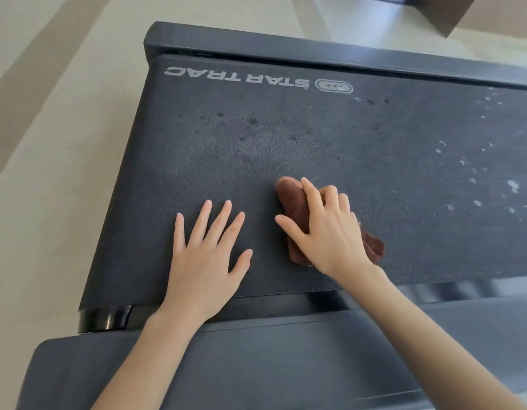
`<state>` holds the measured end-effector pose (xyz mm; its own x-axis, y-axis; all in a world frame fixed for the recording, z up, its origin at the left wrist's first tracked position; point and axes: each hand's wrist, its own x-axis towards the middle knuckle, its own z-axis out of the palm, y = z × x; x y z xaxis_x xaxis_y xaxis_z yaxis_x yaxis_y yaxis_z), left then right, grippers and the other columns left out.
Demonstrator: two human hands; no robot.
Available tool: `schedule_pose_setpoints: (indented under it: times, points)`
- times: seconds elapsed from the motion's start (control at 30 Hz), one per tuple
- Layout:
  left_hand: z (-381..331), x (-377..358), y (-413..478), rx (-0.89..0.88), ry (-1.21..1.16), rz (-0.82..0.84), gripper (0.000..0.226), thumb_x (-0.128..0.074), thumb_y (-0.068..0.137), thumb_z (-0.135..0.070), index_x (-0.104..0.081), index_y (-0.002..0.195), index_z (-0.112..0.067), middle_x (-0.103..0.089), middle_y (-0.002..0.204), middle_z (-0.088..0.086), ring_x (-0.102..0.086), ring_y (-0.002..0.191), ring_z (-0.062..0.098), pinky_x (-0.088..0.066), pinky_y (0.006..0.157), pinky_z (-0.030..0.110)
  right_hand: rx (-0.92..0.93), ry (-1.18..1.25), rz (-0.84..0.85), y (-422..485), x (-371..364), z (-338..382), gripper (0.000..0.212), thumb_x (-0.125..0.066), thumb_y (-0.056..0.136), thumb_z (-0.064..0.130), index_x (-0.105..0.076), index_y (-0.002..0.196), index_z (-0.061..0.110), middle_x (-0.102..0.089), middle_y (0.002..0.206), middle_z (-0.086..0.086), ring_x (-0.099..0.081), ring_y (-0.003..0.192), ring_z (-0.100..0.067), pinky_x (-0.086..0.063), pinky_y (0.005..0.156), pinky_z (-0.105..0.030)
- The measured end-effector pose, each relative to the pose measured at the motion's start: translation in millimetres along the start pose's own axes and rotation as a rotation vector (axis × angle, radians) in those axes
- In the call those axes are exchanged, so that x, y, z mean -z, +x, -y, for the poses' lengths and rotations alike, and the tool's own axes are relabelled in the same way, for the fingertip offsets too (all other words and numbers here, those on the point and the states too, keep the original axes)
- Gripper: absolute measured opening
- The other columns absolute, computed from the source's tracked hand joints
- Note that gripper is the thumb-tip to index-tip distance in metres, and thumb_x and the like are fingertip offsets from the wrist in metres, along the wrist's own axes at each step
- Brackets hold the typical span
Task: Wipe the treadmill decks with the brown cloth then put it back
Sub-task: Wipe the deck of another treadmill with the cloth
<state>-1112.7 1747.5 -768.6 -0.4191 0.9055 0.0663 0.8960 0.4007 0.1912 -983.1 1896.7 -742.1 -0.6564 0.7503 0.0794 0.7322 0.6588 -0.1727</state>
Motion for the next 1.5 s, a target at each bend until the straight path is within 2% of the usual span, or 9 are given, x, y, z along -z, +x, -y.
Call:
schedule_pose_setpoints:
  times: [0.13,0.27,0.37,0.47,0.57,0.77,1.07,1.3,1.5]
  points:
    - [1.2,-0.2,-0.5,-0.011,-0.005,-0.004,0.062,-0.024,0.089,-0.049,-0.044,0.140,-0.019,-0.035,0.150,0.001,-0.024,0.141,0.028,-0.018,0.112,0.059,0.166,0.081,0.087,-24.5,22.5,-24.3,0.090,-0.031,0.077,0.079,-0.018,0.150,0.027,-0.040,0.128,-0.006,-0.042,0.115,-0.029,-0.041,0.095,-0.045]
    - [1.2,0.0,-0.4,-0.011,0.002,-0.007,0.061,-0.025,0.089,-0.048,-0.044,0.139,-0.019,-0.035,0.150,0.001,-0.024,0.141,0.028,-0.018,0.111,0.059,0.553,0.007,-0.003,-21.2,26.0,-42.0,0.079,-0.045,0.082,0.067,-0.038,0.144,0.019,-0.036,0.148,-0.010,-0.034,0.136,-0.030,-0.028,0.109,-0.056]
    - [1.3,-2.0,-0.1,-0.016,0.006,-0.010,0.061,-0.026,0.089,-0.048,-0.044,0.139,-0.019,-0.035,0.150,0.001,-0.024,0.141,0.028,-0.018,0.111,0.059,0.648,0.030,0.036,-2.7,10.7,-35.6,0.074,-0.053,0.081,0.063,-0.049,0.137,0.015,-0.038,0.147,-0.012,-0.032,0.139,-0.030,-0.021,0.115,-0.053]
    - [1.8,-4.5,0.9,-0.017,0.018,-0.016,0.060,-0.027,0.089,-0.048,-0.045,0.139,-0.019,-0.035,0.150,0.002,-0.025,0.141,0.028,-0.019,0.111,0.059,0.621,0.136,-0.077,14.4,-2.8,-30.3,0.048,-0.058,0.082,0.054,-0.066,0.111,0.016,-0.054,0.132,-0.007,-0.051,0.119,-0.027,-0.045,0.096,-0.039]
    - [1.7,-4.8,1.2,-0.015,0.018,-0.019,0.060,-0.029,0.089,-0.048,-0.045,0.138,-0.019,-0.036,0.150,0.001,-0.025,0.141,0.027,-0.020,0.111,0.059,0.519,0.200,-0.155,39.4,-7.4,-28.1,0.038,-0.059,0.083,0.050,-0.066,0.101,0.017,-0.058,0.122,0.000,-0.053,0.111,-0.022,-0.050,0.084,-0.035]
    - [1.0,-1.4,0.1,-0.015,0.013,-0.014,0.060,-0.027,0.089,-0.048,-0.045,0.139,-0.020,-0.035,0.150,0.001,-0.025,0.141,0.027,-0.018,0.112,0.058,0.239,0.227,-0.165,85.0,-8.8,-14.8,0.050,-0.067,0.080,0.046,-0.058,0.117,0.014,-0.055,0.122,-0.001,-0.048,0.114,-0.023,-0.044,0.093,-0.039]
    - [-0.2,-2.7,0.0,-0.020,0.007,-0.027,0.061,-0.028,0.089,-0.046,-0.046,0.138,-0.017,-0.038,0.148,0.004,-0.028,0.139,0.030,-0.020,0.110,0.060,0.451,0.154,-0.025,-46.8,6.8,-33.7,0.090,-0.055,0.067,0.081,-0.054,0.127,0.015,-0.050,0.130,0.000,-0.042,0.124,-0.020,-0.032,0.103,-0.028]
    - [1.5,-5.1,1.2,-0.021,0.014,-0.031,0.060,-0.029,0.089,-0.047,-0.045,0.139,-0.017,-0.036,0.149,0.003,-0.027,0.140,0.029,-0.020,0.110,0.060,0.518,0.273,-0.127,-13.0,-3.4,-40.6,0.048,-0.071,0.068,0.052,-0.066,0.100,0.016,-0.059,0.113,0.002,-0.054,0.107,-0.021,-0.045,0.091,-0.031]
    - [0.7,-3.6,1.1,-0.020,0.001,-0.037,0.060,-0.029,0.088,-0.047,-0.045,0.138,-0.018,-0.037,0.149,0.002,-0.027,0.140,0.028,-0.020,0.110,0.060,0.170,0.288,-0.189,99.9,-8.7,-43.4,0.046,-0.067,0.072,0.054,-0.061,0.105,0.021,-0.054,0.114,0.000,-0.049,0.111,-0.023,-0.044,0.089,-0.035]
